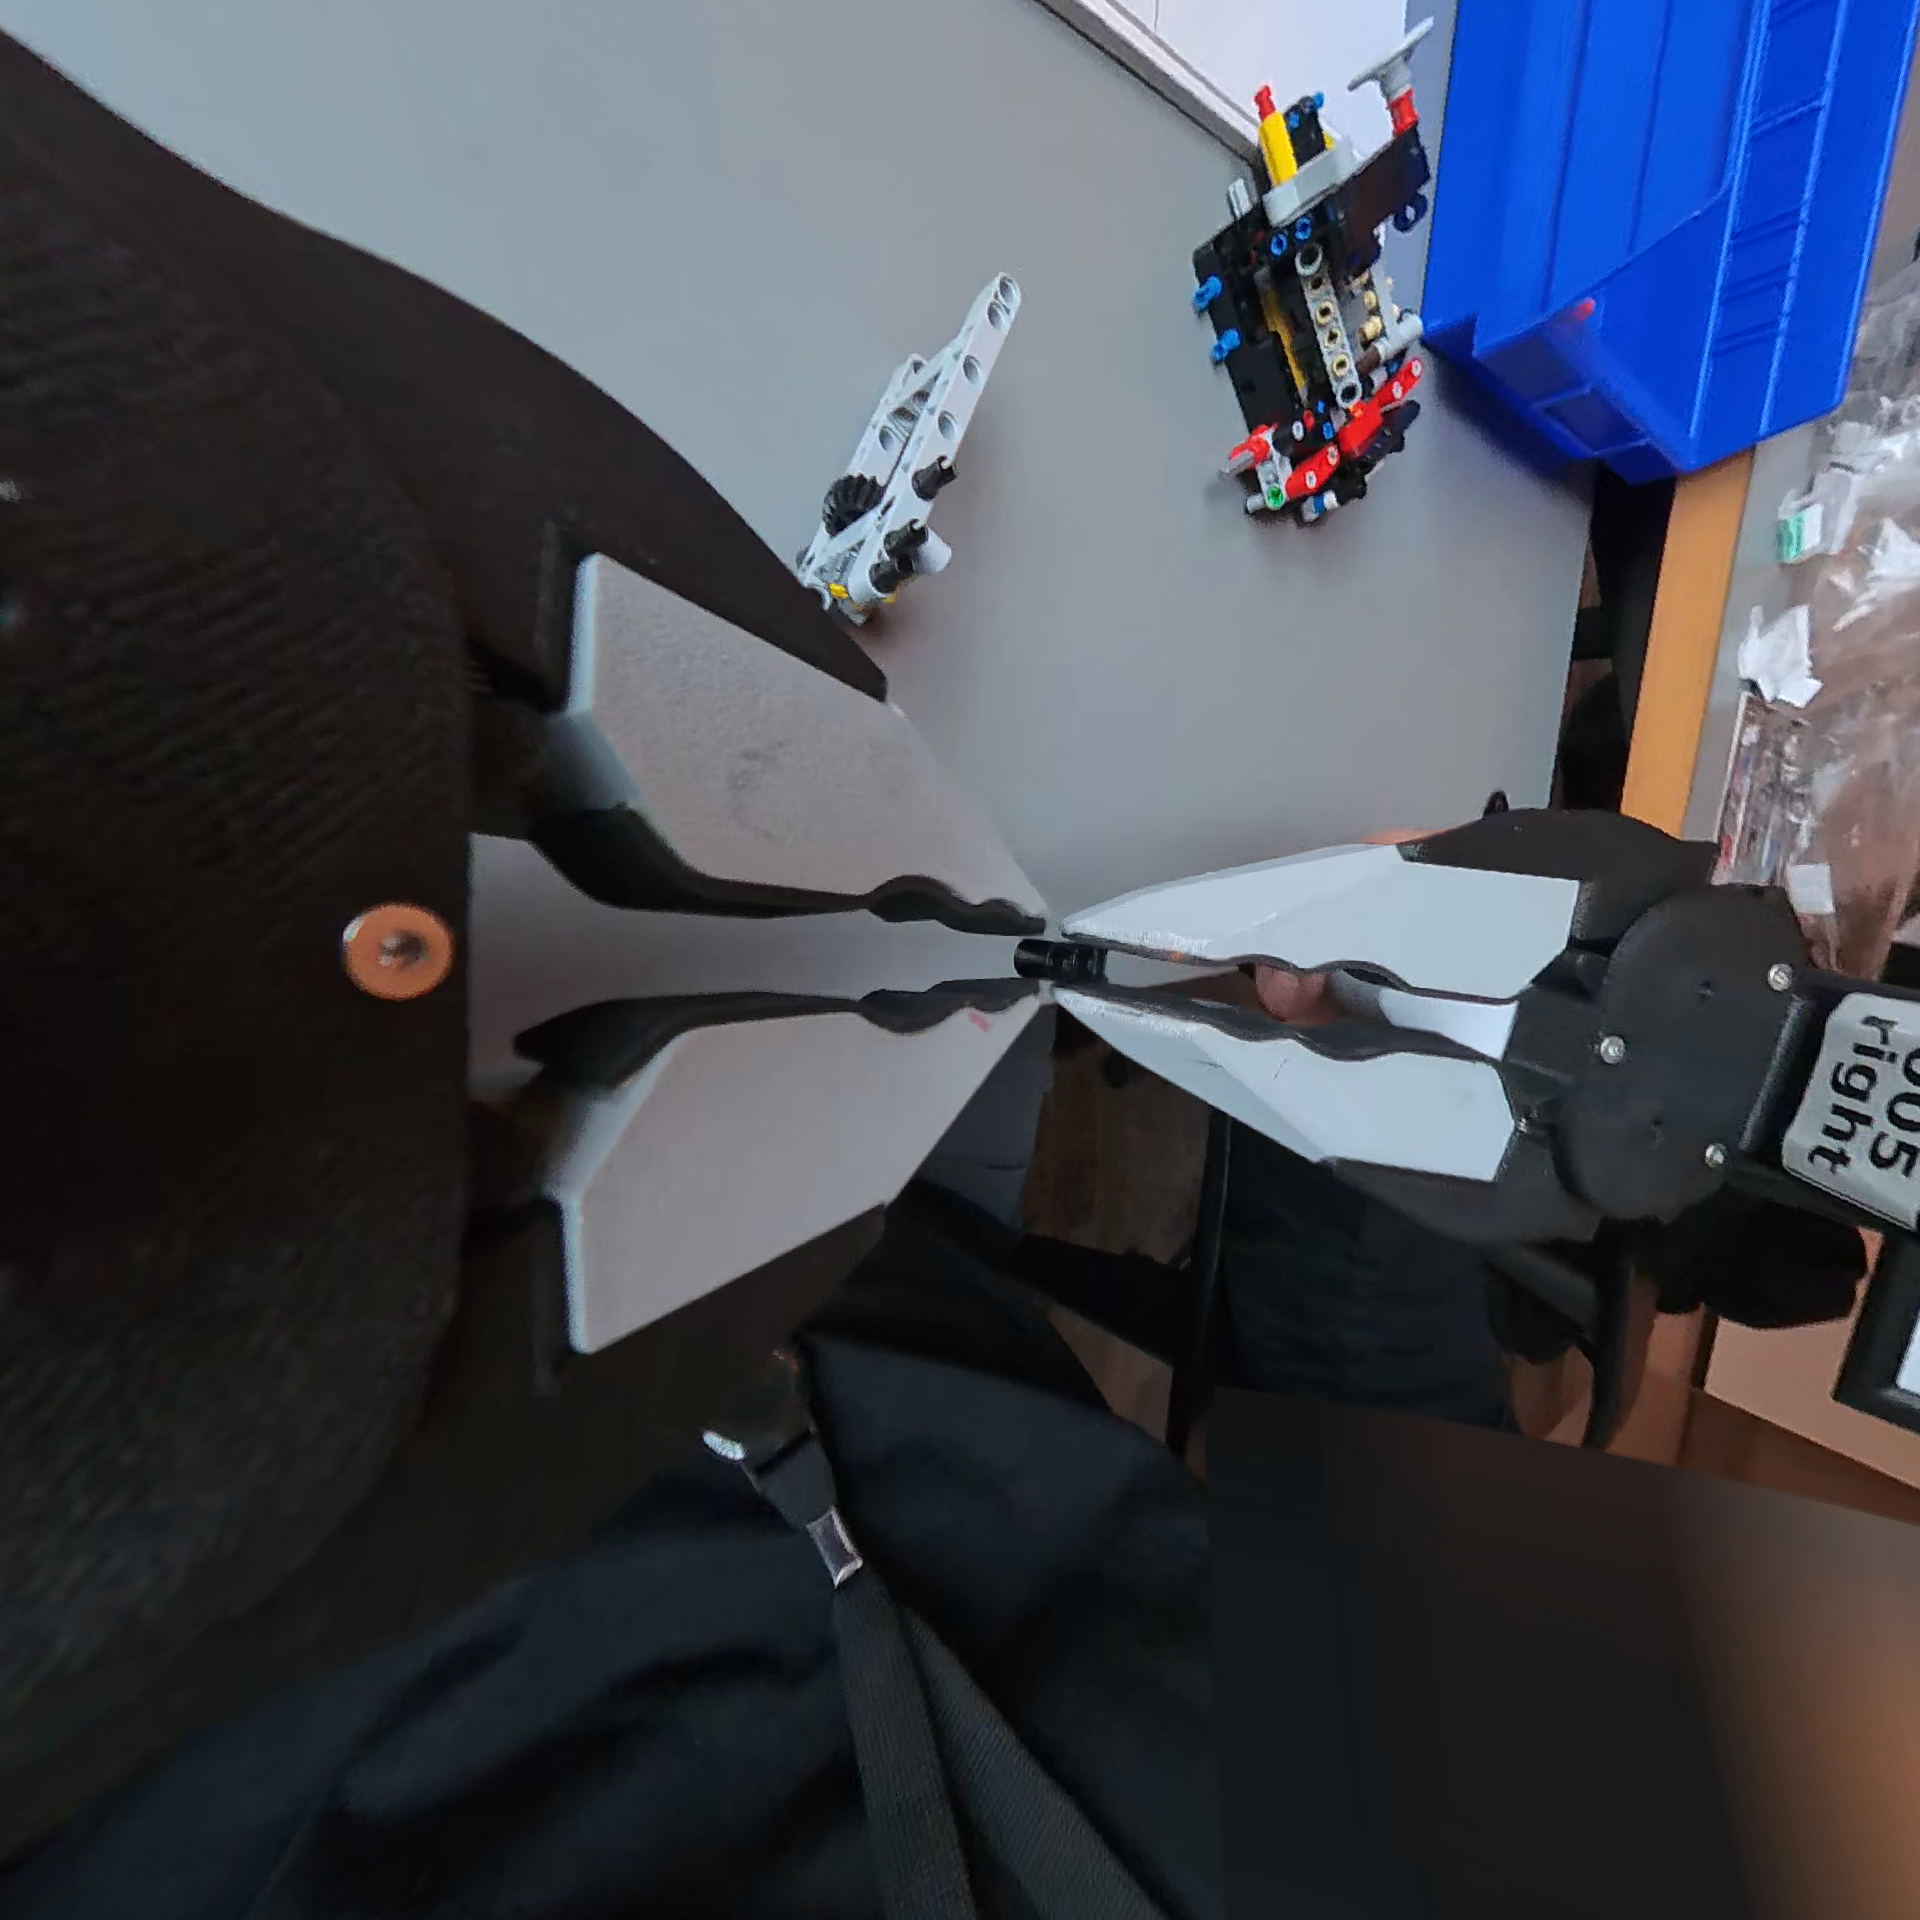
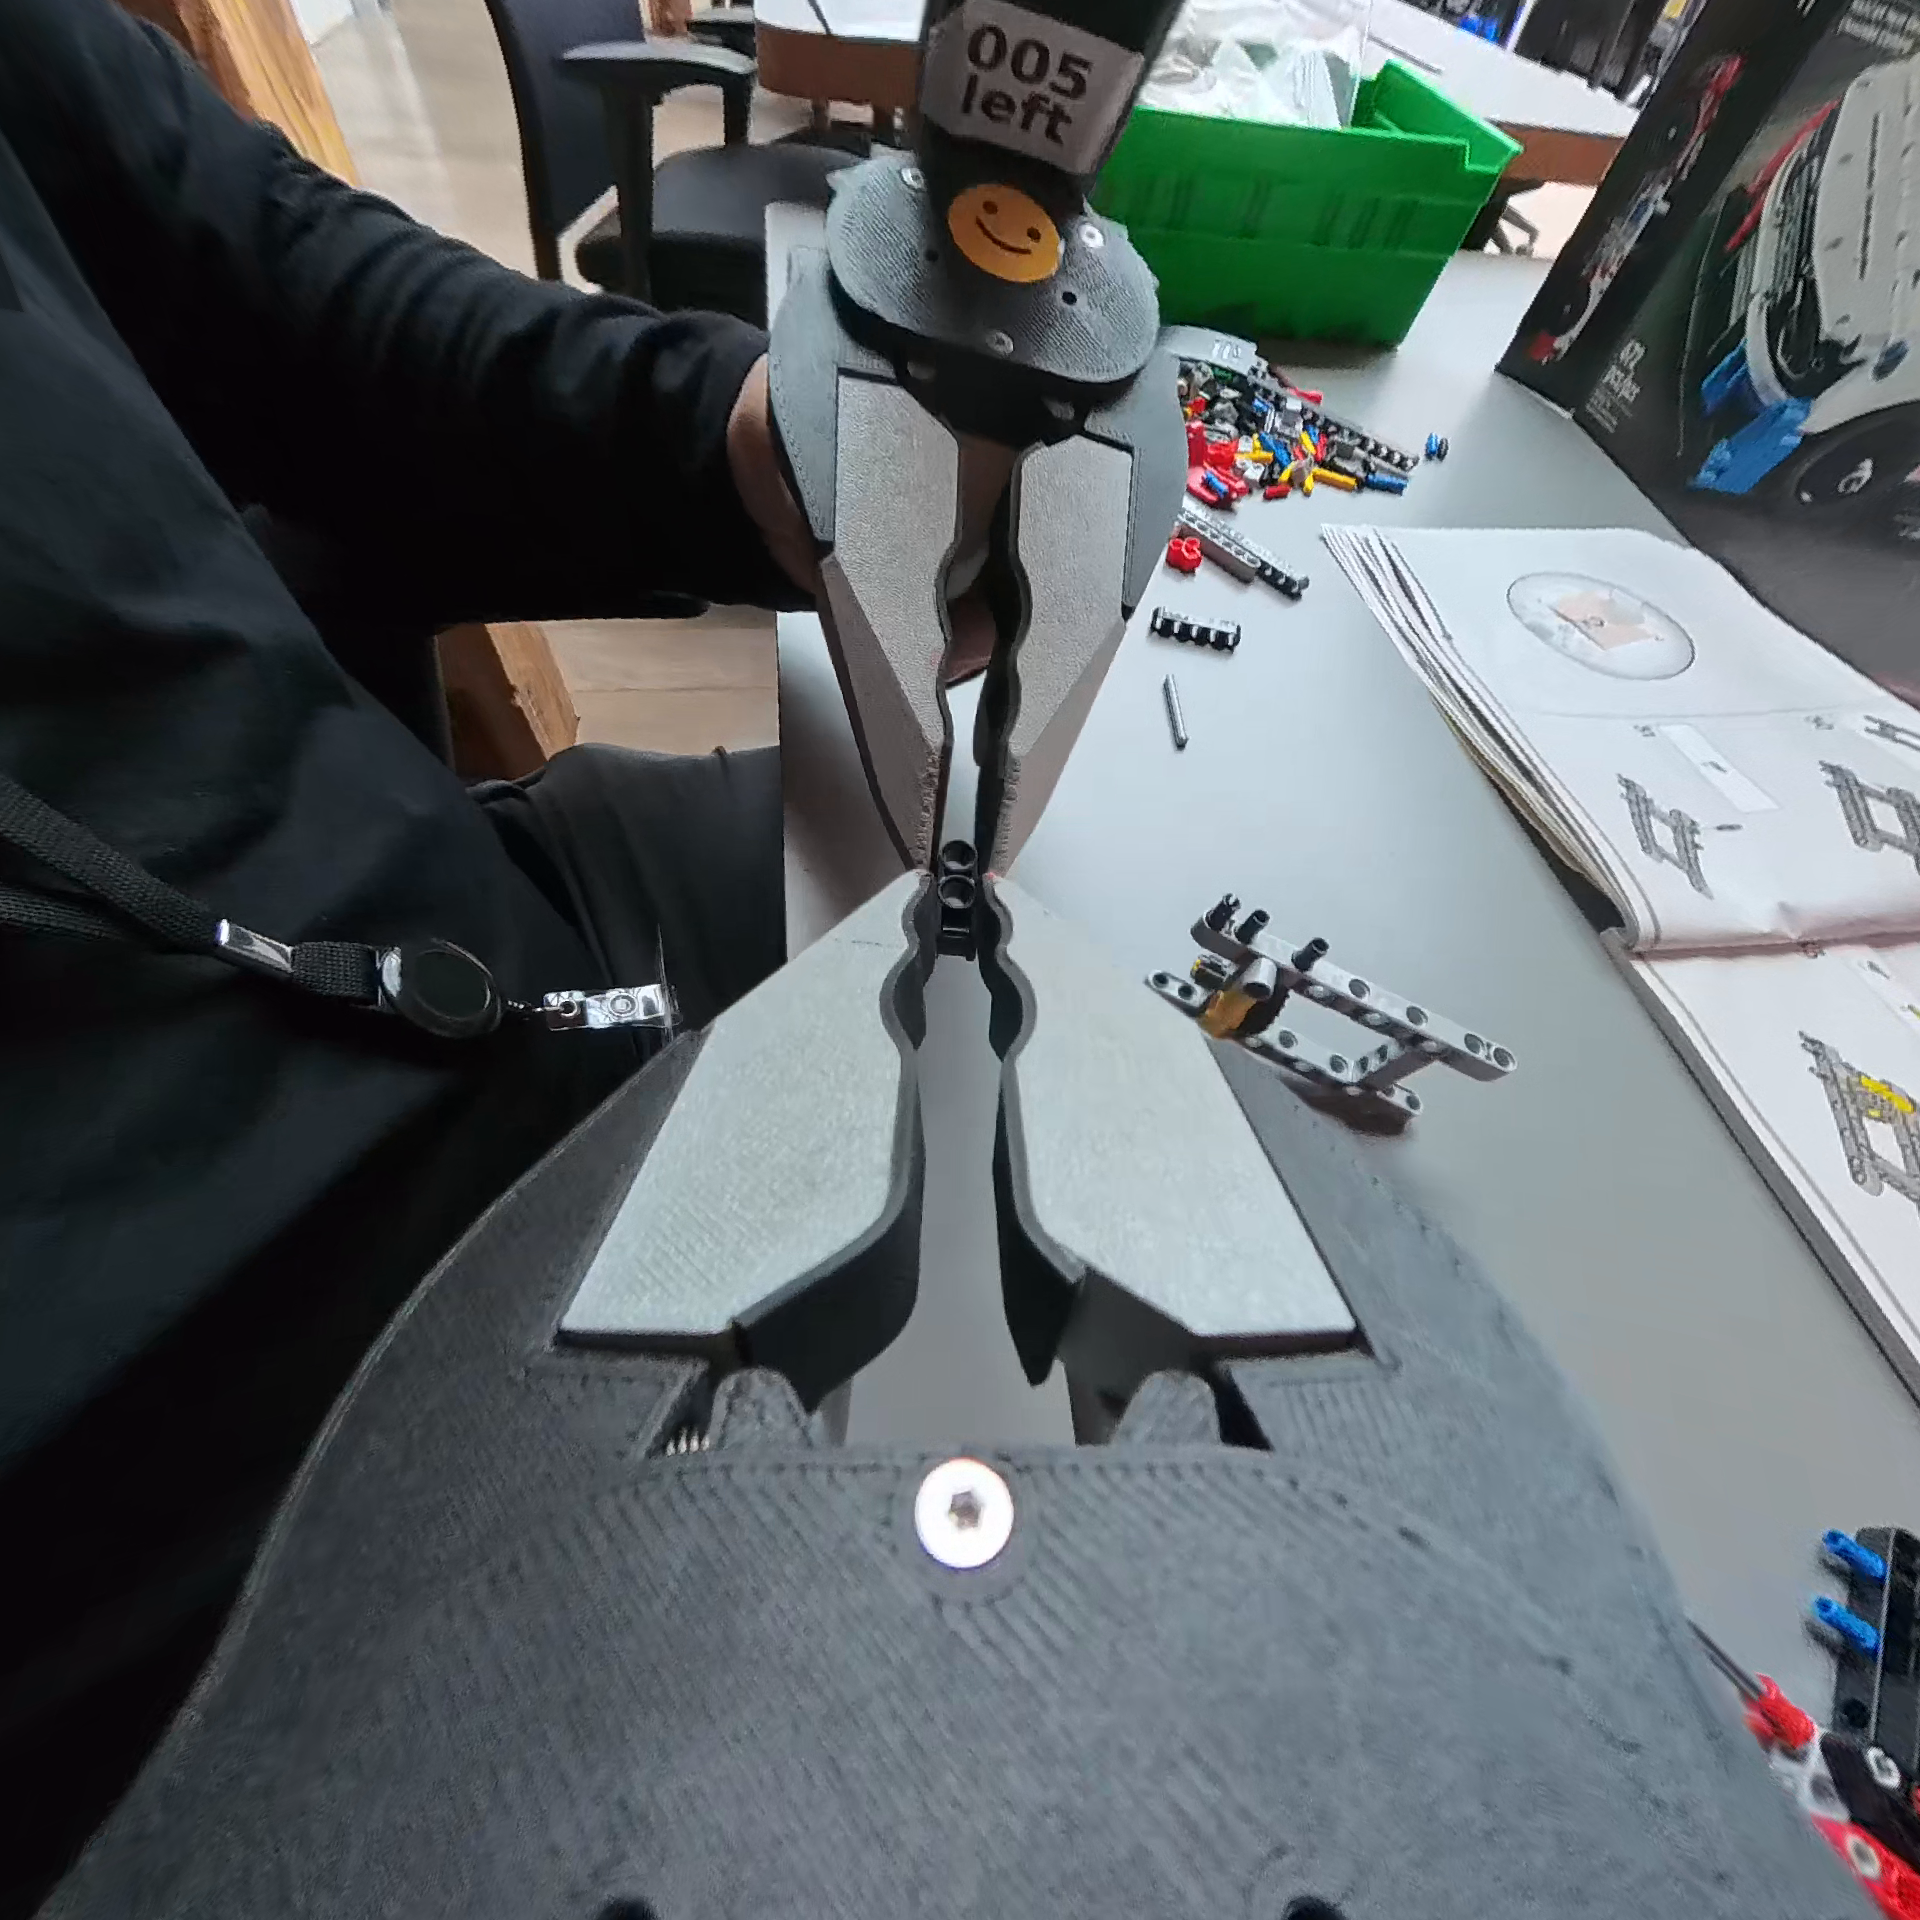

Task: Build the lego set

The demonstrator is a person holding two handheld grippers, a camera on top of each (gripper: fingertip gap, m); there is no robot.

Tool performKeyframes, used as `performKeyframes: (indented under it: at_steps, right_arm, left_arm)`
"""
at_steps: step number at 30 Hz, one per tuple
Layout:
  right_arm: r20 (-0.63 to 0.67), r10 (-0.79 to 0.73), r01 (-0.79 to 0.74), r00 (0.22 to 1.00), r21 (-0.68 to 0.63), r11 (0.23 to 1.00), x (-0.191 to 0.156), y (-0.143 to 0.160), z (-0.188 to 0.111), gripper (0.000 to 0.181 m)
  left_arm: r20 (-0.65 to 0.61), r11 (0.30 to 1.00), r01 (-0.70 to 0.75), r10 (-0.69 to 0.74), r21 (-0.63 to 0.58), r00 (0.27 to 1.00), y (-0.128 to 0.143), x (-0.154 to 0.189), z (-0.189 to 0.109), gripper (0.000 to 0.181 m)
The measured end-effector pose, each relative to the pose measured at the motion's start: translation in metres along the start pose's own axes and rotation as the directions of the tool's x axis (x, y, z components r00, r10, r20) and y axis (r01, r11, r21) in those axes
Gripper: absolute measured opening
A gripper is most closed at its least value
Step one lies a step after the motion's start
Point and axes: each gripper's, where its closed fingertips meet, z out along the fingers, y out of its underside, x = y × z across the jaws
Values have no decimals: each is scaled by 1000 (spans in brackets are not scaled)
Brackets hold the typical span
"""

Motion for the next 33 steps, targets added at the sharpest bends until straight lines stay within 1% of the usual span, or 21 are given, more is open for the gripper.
performKeyframes:
  at_steps: [1,5,9,14,18,22,33]
  right_arm:
    - [0,8,-8,1000,1,1000,1,0,-1,4]
    - [2,24,-24,1000,16,1000,2,-2,-3,4]
    - [2,24,-24,1000,-10,1000,1,2,1,4]
    - [27,48,-48,999,4,999,0,3,2,4]
    - [34,56,-55,998,-24,998,-1,8,5,4]
    - [11,39,-38,999,-60,997,2,13,6,4]
    - [23,53,-52,998,-49,997,1,13,6,4]
  left_arm:
    - [17,1000,-6,6,1,1000,-1,-2,0,7]
    - [24,1000,-17,17,9,1000,-4,-1,-1,4]
    - [21,1000,-14,14,-22,1000,3,-2,0,4]
    - [8,1000,-9,10,-28,1000,5,-2,-1,4]
    - [14,999,-24,25,-43,1000,9,-2,-2,4]
    - [36,998,-21,23,-62,999,12,-5,0,4]
    - [37,998,-13,15,-54,999,11,-5,1,4]
